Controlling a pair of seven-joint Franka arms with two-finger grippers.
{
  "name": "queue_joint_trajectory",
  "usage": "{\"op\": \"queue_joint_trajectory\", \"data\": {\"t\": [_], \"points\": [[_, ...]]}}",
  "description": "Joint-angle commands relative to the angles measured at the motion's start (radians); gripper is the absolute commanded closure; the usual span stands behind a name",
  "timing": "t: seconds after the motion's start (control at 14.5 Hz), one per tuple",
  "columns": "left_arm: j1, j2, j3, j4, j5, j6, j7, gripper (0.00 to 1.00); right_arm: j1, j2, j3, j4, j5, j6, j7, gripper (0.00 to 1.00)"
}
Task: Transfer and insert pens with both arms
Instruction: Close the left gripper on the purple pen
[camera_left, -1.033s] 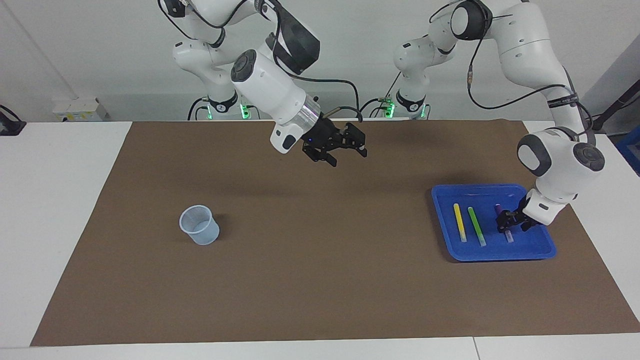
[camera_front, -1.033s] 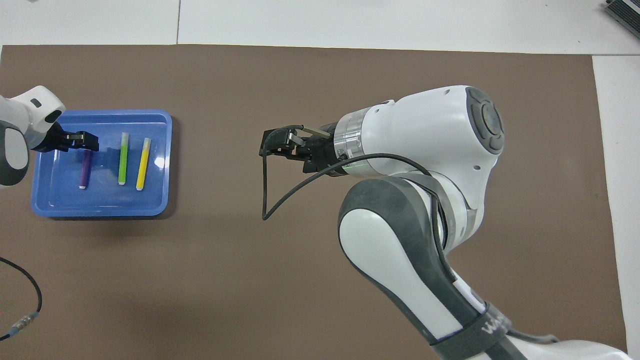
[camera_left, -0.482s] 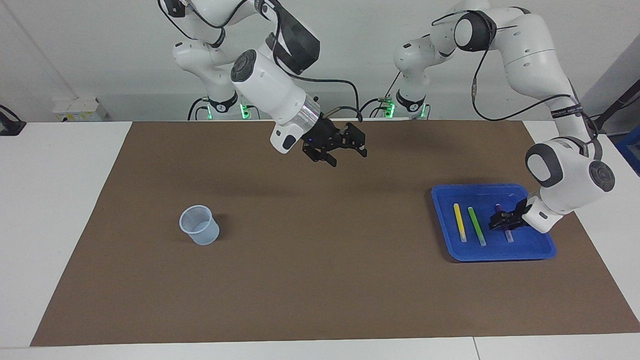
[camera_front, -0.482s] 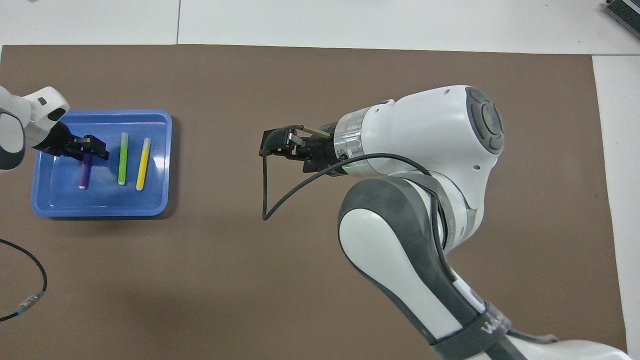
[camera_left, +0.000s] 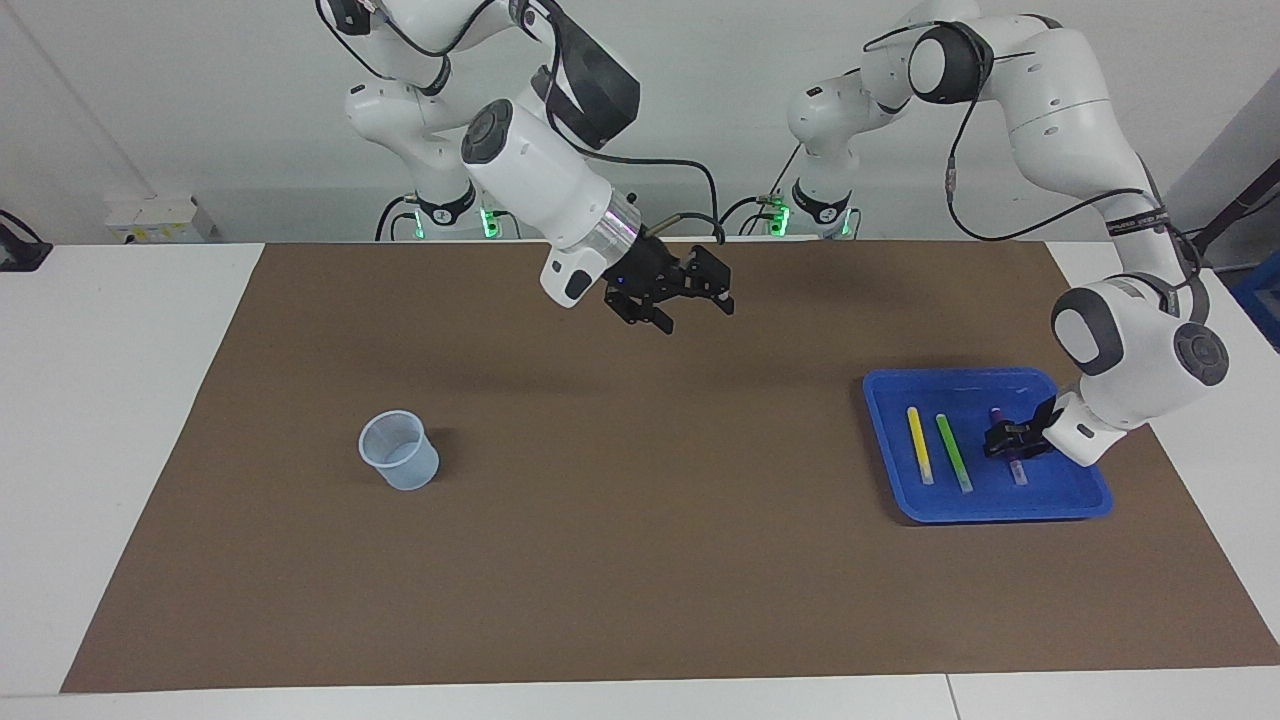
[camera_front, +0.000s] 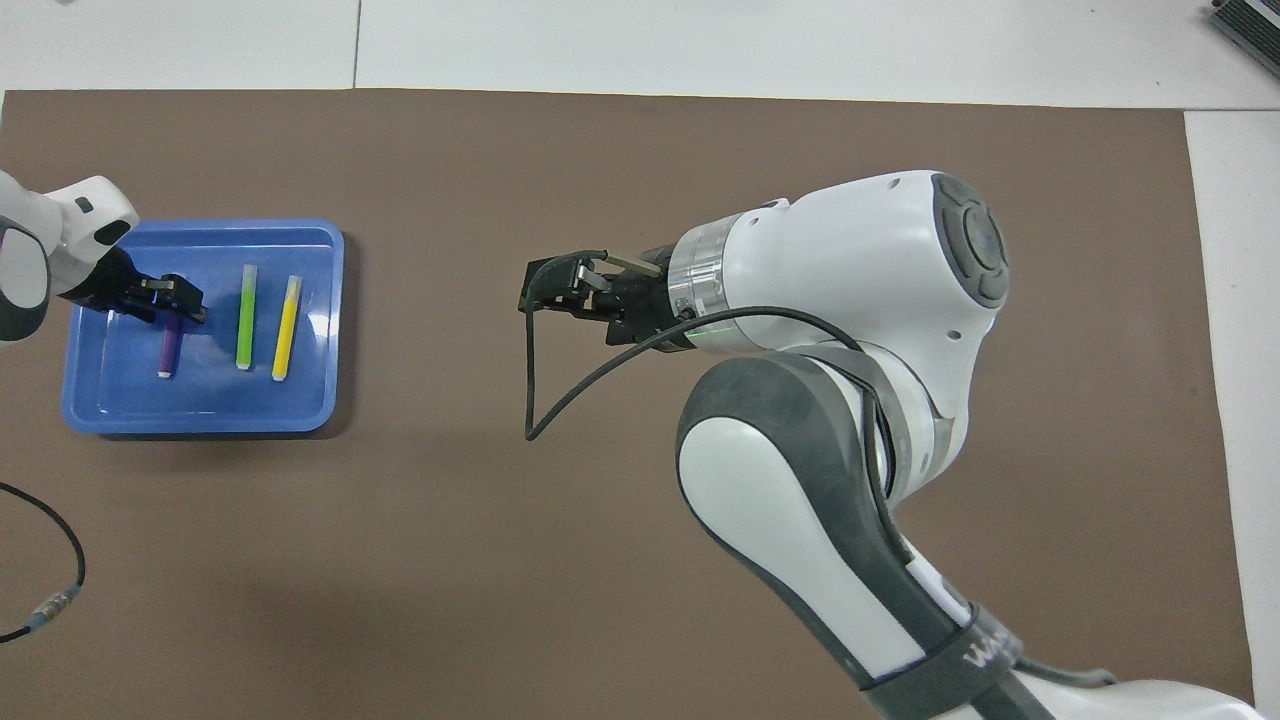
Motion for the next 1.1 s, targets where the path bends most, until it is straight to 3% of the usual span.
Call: {"op": "queue_joint_trajectory", "data": {"t": [0.0, 0.07, 0.14, 0.69, 1.03], "points": [[-0.002, 0.019, 0.003, 0.031, 0.022, -0.014, 0.015, 0.67, -0.002, 0.002, 0.003, 0.000, -0.012, 0.010, -0.022, 0.00], [-0.003, 0.018, 0.003, 0.031, 0.013, -0.014, 0.015, 0.86, -0.004, 0.004, 0.003, 0.000, -0.012, 0.010, -0.024, 0.00], [-0.003, 0.018, 0.001, 0.031, 0.009, -0.017, 0.013, 1.00, -0.004, 0.004, 0.003, 0.000, -0.012, 0.010, -0.022, 0.00], [-0.040, -0.062, 0.001, 0.034, -0.017, -0.075, -0.003, 1.00, -0.005, 0.005, 0.001, 0.000, -0.012, 0.010, -0.036, 0.00], [-0.062, -0.143, -0.002, 0.017, -0.145, -0.239, -0.339, 1.00, -0.008, 0.005, 0.001, 0.000, -0.012, 0.013, -0.056, 0.00]]}}
